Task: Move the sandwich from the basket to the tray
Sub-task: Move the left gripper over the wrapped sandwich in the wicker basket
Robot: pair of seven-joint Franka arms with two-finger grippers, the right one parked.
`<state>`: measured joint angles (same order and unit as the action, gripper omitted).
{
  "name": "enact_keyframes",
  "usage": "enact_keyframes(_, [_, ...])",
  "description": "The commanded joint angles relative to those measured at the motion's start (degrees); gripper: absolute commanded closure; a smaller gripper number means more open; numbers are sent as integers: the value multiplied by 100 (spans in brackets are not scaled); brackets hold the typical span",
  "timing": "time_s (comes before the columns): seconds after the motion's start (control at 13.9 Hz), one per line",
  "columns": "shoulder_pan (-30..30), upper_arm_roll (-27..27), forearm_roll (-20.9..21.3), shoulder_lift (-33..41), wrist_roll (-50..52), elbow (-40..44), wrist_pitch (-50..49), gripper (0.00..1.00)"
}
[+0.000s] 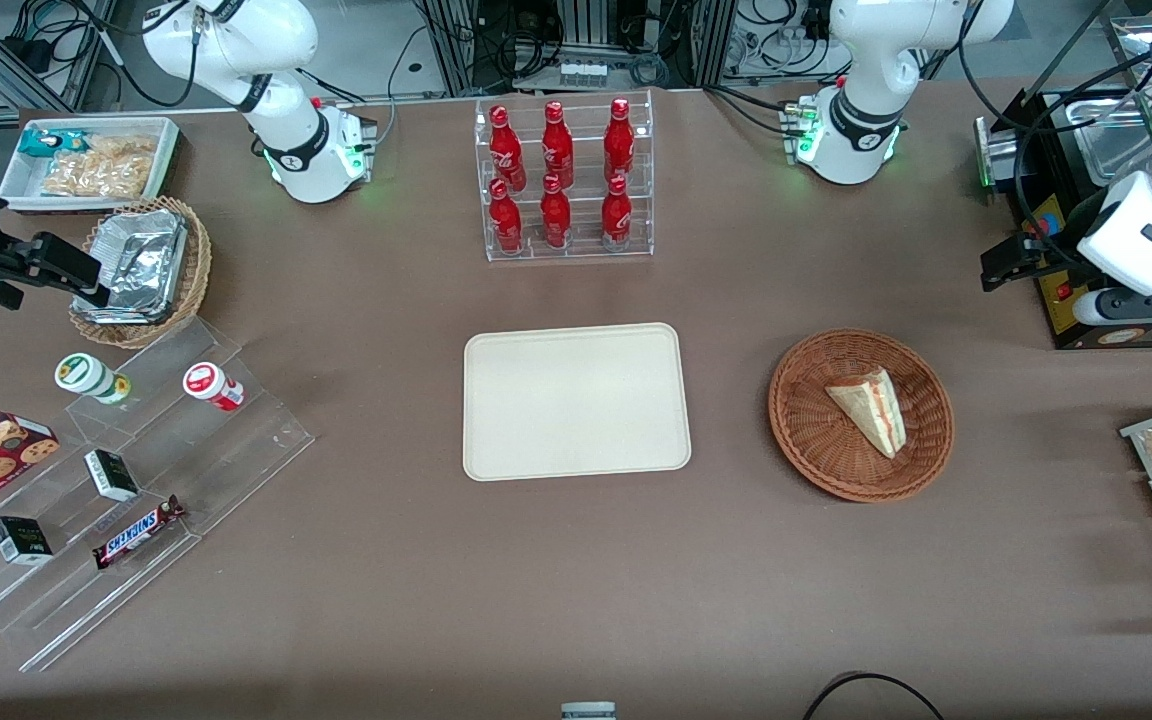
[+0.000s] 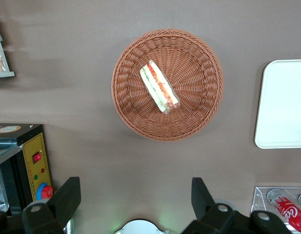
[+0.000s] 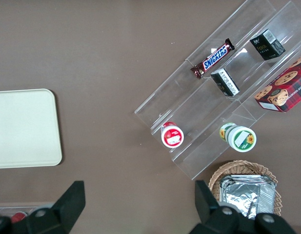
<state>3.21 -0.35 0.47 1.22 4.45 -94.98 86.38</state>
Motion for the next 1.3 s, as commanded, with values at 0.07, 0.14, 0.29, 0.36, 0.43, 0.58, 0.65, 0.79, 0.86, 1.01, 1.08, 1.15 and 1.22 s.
enact_keyframes(0.07, [48, -9, -38, -42, -111, -46, 90, 0])
enact_keyframes(0.14, [48, -9, -38, -77, -111, -134, 107, 0])
enact_keyframes(0.29, [48, -9, -38, -218, -103, -283, 186, 0])
enact_keyframes(0.36, [48, -18, -38, -305, -103, -362, 317, 0])
enact_keyframes(0.43, [48, -18, -38, -350, -94, -485, 483, 0])
enact_keyframes(0.58, [65, -18, -38, -333, -85, -1020, 1088, 0])
enact_keyframes(0.65, [66, -27, -38, -341, -33, -1231, 1353, 0])
enact_keyframes(0.79, [66, -97, -38, -359, 3, -1679, 1915, 0])
enact_keyframes(0.86, [66, -106, -38, -350, 55, -1934, 2266, 0])
enact_keyframes(1.01, [66, -158, -38, -368, 501, -2383, 2864, 0])
enact_keyframes(1.08, [66, -185, -38, -368, 765, -2576, 3145, 0])
enact_keyframes(1.15, [66, -229, -38, -368, 976, -2735, 3366, 0])
enact_keyframes(1.22, [66, -255, -38, -377, 1222, -2849, 3542, 0])
